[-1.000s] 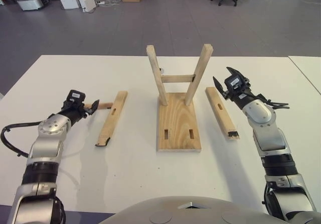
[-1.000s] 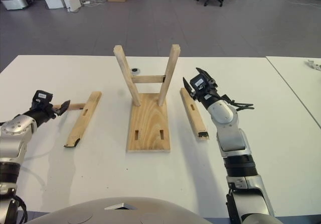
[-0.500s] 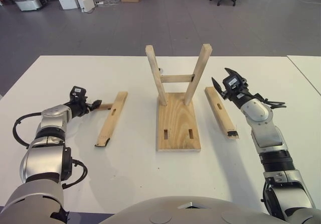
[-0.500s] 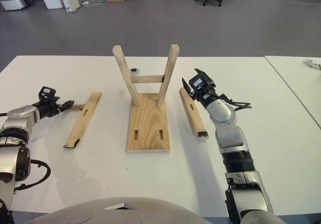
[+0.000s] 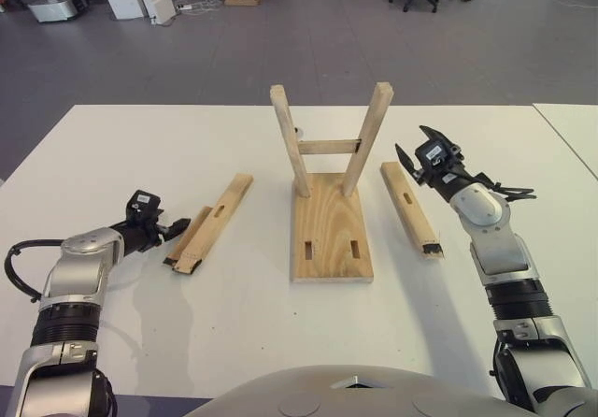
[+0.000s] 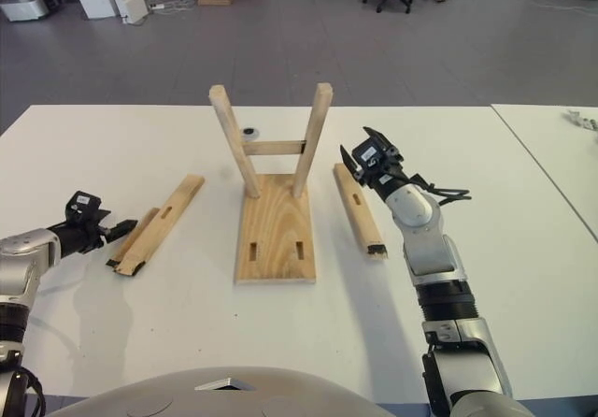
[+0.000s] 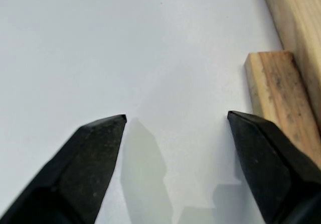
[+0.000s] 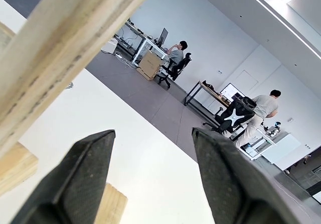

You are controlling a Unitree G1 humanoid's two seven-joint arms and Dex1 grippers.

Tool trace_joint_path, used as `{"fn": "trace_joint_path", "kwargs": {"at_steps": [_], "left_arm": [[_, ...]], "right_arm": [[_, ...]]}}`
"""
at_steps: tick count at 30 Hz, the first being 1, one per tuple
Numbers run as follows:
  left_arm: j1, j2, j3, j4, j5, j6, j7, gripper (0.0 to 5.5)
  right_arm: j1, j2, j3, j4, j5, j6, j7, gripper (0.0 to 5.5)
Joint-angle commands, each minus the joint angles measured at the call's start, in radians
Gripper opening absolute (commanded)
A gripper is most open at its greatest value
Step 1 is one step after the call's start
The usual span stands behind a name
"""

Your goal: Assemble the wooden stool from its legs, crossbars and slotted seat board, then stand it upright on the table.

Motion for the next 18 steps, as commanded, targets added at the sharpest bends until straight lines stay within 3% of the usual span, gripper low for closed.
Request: {"fn": "trace_joint_path", "kwargs": {"at_steps": [1,5,10,18], "left_arm": [[0.043,0.002,0.059,-0.092,-0.049,0.038,0.0,3.74],[0.107,-0.039,0.112,-0.177,-0.109,0.073,0.017,3.74],[0.175,-0.062,0.041,-0.212,-0.063,0.077,0.053,3.74],[0.249,-0.108,0.031,-0.367,-0.1,0.136,0.091,3.74]], "right_arm": [[0.0,-0.006,0.0,-0.004,-0.007,-0.009,0.002,2.84],[0.005,-0.009,-0.002,-0.001,-0.007,-0.014,0.003,2.84],[0.005,-0.006,0.0,0.001,-0.007,-0.016,0.003,2.84],[0.02,-0.002,0.003,-0.005,-0.007,-0.012,0.002,2.84]]}}
